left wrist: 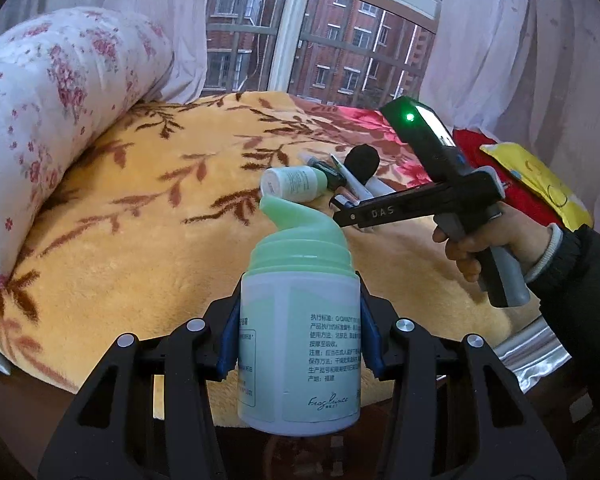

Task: Collect trash
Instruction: 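Grasp the blue-white dropper bottle with the right gripper while the left holds the pump bottle, then carry the dropper bottle and pump bottle to the orange bucket and release both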

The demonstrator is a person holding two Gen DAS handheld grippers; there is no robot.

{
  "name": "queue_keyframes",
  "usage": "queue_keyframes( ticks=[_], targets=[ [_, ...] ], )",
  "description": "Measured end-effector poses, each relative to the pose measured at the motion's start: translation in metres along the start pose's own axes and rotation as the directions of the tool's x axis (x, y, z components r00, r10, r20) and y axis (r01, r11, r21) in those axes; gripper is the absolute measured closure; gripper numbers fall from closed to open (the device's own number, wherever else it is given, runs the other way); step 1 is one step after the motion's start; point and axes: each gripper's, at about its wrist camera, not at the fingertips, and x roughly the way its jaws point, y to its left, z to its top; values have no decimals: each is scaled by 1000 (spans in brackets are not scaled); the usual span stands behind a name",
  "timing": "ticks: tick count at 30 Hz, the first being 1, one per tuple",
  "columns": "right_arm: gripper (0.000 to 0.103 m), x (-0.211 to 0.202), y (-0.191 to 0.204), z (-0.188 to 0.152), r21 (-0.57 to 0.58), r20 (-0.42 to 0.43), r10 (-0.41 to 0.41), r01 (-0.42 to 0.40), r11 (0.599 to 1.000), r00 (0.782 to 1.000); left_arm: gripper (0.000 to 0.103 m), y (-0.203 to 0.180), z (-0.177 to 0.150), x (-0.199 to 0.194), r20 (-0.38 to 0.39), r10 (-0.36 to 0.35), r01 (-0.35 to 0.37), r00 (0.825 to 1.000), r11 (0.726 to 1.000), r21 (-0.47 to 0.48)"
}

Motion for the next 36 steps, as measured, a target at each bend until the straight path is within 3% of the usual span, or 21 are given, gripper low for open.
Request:
queue_keyframes(
  ticks=[3,8,12,17,19,23,27,32,36],
  targets=[
    [61,17,0,4,1,-78,-19,19,1000,997,56,5,-2,5,-16,-16,16,1000,1000,-27],
    [72,28,-23,21,114,-111,106,-93,989,988,56,9,-5,11,-33,-14,13,999,999,-36],
    [72,34,-32,33,131,-168,161,-140,982,973,56,7,-6,11,-38,-15,14,999,999,-34],
    [72,41,-19,50,68,-258,92,-76,995,962,56,2,-8,12,-48,-25,24,999,999,-31],
    [76,42,-14,51,60,-269,61,-46,997,961,56,2,-8,12,-53,-32,30,998,999,-41],
    [79,25,-10,41,85,-185,43,-28,996,982,56,2,-9,15,-57,-35,32,998,998,-52],
    [79,-19,-19,8,204,-17,146,-140,969,989,56,3,-13,19,-78,-36,31,996,997,-63],
    [79,-78,-13,-70,282,146,183,-218,934,972,56,-2,-18,14,-87,-33,28,996,998,-58],
    [79,-117,16,-128,280,216,114,-173,944,970,56,-15,-25,-7,-69,-32,31,997,999,-10]
  ],
)
